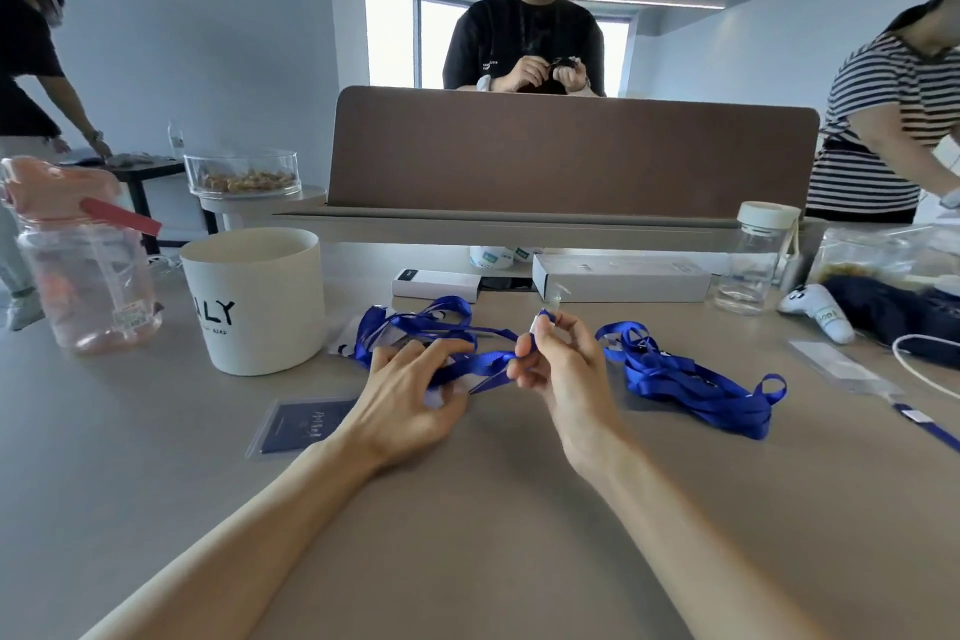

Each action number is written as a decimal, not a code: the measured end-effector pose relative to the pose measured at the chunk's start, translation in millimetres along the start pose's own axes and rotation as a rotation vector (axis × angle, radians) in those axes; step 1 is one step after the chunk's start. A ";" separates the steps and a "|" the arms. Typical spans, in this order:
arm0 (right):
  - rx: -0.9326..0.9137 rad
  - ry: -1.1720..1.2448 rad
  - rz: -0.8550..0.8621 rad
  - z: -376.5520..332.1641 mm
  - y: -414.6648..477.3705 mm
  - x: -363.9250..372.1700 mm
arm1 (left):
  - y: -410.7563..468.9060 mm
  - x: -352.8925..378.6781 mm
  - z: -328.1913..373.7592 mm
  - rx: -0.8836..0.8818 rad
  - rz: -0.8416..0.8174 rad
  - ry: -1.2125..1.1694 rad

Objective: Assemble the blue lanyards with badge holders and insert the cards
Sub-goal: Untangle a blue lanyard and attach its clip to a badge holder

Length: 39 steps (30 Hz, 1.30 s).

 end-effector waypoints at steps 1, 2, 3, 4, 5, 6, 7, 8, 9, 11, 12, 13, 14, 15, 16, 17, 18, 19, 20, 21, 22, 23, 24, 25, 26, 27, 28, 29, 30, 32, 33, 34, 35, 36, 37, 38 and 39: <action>0.033 0.037 -0.007 0.3 0.0 -0.2 | -0.2 3.2 2.0 0.027 -0.030 0.024; 0.069 0.077 -0.021 0.2 -0.6 0.3 | -0.8 7.1 2.8 0.053 -0.054 0.049; 0.101 0.111 -0.036 -0.4 -1.4 1.4 | -0.9 10.7 2.8 0.072 -0.073 0.070; 0.122 0.140 -0.048 -1.1 -2.4 2.7 | -0.6 13.6 2.3 0.079 -0.084 0.083; 0.133 0.163 -0.057 -1.9 -3.0 3.8 | -0.2 15.5 1.2 0.075 -0.083 0.090; 0.136 0.184 -0.057 -2.7 -3.2 4.1 | 0.2 16.4 -0.2 0.061 -0.070 0.101; 0.135 0.203 -0.049 -3.7 -2.7 3.7 | 0.6 16.2 -2.8 0.044 -0.040 0.114; 0.132 0.221 -0.031 -4.5 -1.7 2.3 | 1.5 14.8 -6.5 0.026 0.004 0.117; 0.128 0.239 -0.004 -5.4 -0.3 0.0 | 2.8 13.5 -11.3 0.005 0.048 0.103; 0.116 0.271 0.065 -7.7 3.6 -5.3 | 5.6 6.9 -19.0 -0.085 0.082 0.069; 0.108 0.284 0.100 -9.1 5.4 -8.0 | 6.1 3.3 -21.5 -0.144 0.085 0.057; 0.100 0.296 0.131 -10.2 7.4 -10.7 | 6.6 0.8 -23.9 -0.200 0.093 0.046; 0.093 0.304 0.158 -11.0 9.3 -13.1 | 7.1 -0.8 -26.4 -0.250 0.110 0.036; 0.087 0.307 0.180 -11.3 10.8 -15.1 | 7.4 -2.2 -28.3 -0.296 0.129 0.027; 0.081 0.304 0.197 -11.1 12.1 -16.3 | 8.0 -3.5 -29.7 -0.338 0.144 0.023; 0.077 0.298 0.211 -10.3 12.9 -16.9 | 8.7 -4.4 -30.9 -0.378 0.152 0.022; 0.071 0.289 0.221 -9.3 12.9 -17.0 | 9.3 -5.5 -33.1 -0.419 0.154 0.021; 0.065 0.283 0.230 -8.4 12.6 -16.8 | 9.6 -6.0 -37.0 -0.461 0.160 0.010; 0.056 0.279 0.240 -7.8 12.1 -16.6 | 9.3 -6.5 -40.7 -0.500 0.167 -0.012; 0.047 0.278 0.253 -7.7 11.4 -16.2 | 8.5 -6.8 -43.3 -0.534 0.179 -0.040; 0.041 0.279 0.269 -7.8 11.0 -16.1 | 7.3 -7.9 -44.2 -0.573 0.185 -0.067; 0.037 0.284 0.289 -8.2 10.9 -16.4 | 6.4 -9.2 -44.9 -0.610 0.199 -0.094; 0.035 0.293 0.313 -8.6 11.3 -16.9 | 6.4 -10.2 -46.0 -0.646 0.212 -0.125; 0.037 0.299 0.338 -8.9 11.9 -17.9 | 6.6 -11.0 -47.5 -0.680 0.231 -0.162; 0.044 0.297 0.360 -8.9 12.7 -19.0 | 6.2 -12.9 -47.2 -0.724 0.250 -0.205; 0.053 0.288 0.378 -8.5 13.3 -20.0 | 5.8 -14.7 -47.0 -0.765 0.273 -0.259; 0.064 0.275 0.388 -7.7 13.7 -20.8 | 5.7 -16.7 -46.7 -0.798 0.312 -0.323; 0.072 0.263 0.391 -6.7 14.0 -21.2 | 6.3 -19.1 -44.3 -0.819 0.362 -0.399; 0.077 0.254 0.389 -5.7 14.1 -21.3 | 7.1 -22.1 -40.0 -0.828 0.417 -0.486; 0.077 0.244 0.381 -3.8 13.9 -20.1 | 10.2 -28.2 -27.1 -0.834 0.553 -0.701; 0.074 0.239 0.374 -2.9 13.1 -18.6 | 12.8 -31.2 -21.7 -0.853 0.611 -0.851; 0.072 0.229 0.363 -1.8 11.7 -16.7 | 15.2 -34.1 -17.0 -0.890 0.647 -1.031; 0.073 0.214 0.345 -0.6 10.1 -14.4 | 16.7 -35.5 -16.6 -0.924 0.666 -1.206; 0.077 0.196 0.324 1.0 8.6 -12.0 | 17.6 -38.2 -16.8 -0.952 0.683 -1.348; 0.082 0.178 0.302 2.6 7.2 -9.9 | 18.0 -41.2 -19.0 -0.977 0.696 -1.438; 0.088 0.161 0.284 4.3 6.3 -8.1 | 17.8 -43.9 -22.9 -0.989 0.698 -1.475; 0.092 0.144 0.272 5.8 5.7 -6.9 | 17.5 -46.3 -26.5 -0.985 0.695 -1.464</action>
Point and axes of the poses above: each hand's wrist, its own y-axis towards the middle knuckle, its own x-axis out of the palm, z = x × y, the point moved 2 cm from there along y, towards the middle knuckle, and after that the axes turned 8 degrees about z, right-handed, at the moved point
